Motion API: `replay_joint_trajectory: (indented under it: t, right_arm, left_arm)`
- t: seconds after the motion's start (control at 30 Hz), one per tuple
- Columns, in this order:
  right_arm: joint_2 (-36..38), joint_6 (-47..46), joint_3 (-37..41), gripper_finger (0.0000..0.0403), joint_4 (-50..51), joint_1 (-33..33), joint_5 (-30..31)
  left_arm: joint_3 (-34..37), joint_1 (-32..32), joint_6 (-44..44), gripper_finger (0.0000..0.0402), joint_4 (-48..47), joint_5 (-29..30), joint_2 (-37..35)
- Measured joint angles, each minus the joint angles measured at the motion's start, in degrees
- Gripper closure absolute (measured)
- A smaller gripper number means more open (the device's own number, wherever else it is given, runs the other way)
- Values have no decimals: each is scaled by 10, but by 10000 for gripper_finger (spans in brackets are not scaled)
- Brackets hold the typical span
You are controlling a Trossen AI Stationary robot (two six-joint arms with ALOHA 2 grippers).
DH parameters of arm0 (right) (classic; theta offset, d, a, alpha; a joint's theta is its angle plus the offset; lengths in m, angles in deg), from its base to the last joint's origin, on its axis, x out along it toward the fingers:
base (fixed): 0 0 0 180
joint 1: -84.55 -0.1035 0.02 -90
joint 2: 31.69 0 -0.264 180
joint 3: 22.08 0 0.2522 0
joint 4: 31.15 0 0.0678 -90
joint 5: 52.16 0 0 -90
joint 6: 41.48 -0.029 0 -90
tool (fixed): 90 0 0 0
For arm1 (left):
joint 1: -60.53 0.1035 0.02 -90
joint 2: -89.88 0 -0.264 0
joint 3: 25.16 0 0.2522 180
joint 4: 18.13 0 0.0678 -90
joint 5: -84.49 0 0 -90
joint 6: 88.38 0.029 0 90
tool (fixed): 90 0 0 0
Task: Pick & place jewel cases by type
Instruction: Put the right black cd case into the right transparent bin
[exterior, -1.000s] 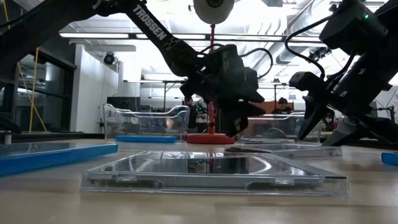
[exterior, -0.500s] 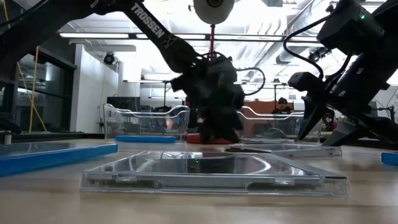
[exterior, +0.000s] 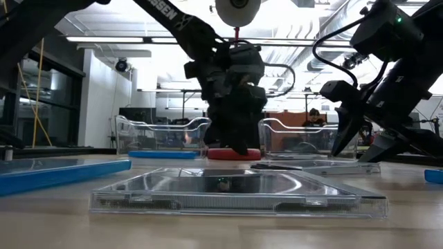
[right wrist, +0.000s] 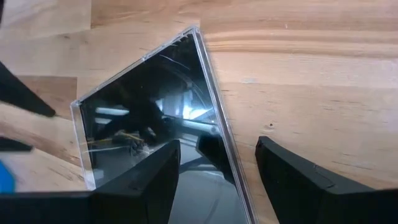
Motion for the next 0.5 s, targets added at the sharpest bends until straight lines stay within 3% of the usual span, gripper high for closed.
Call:
replay_joint_trajectory:
  t: [0.27, 0.5]
  right_arm:
    - [24, 47, 2, 194, 12, 7, -21]
    - [109, 85, 5, 231, 121, 24, -31]
  left_arm:
    - [1, -23, -45, 247, -5, 43, 1]
    - [49, -41, -76, 247, 18, 57, -13]
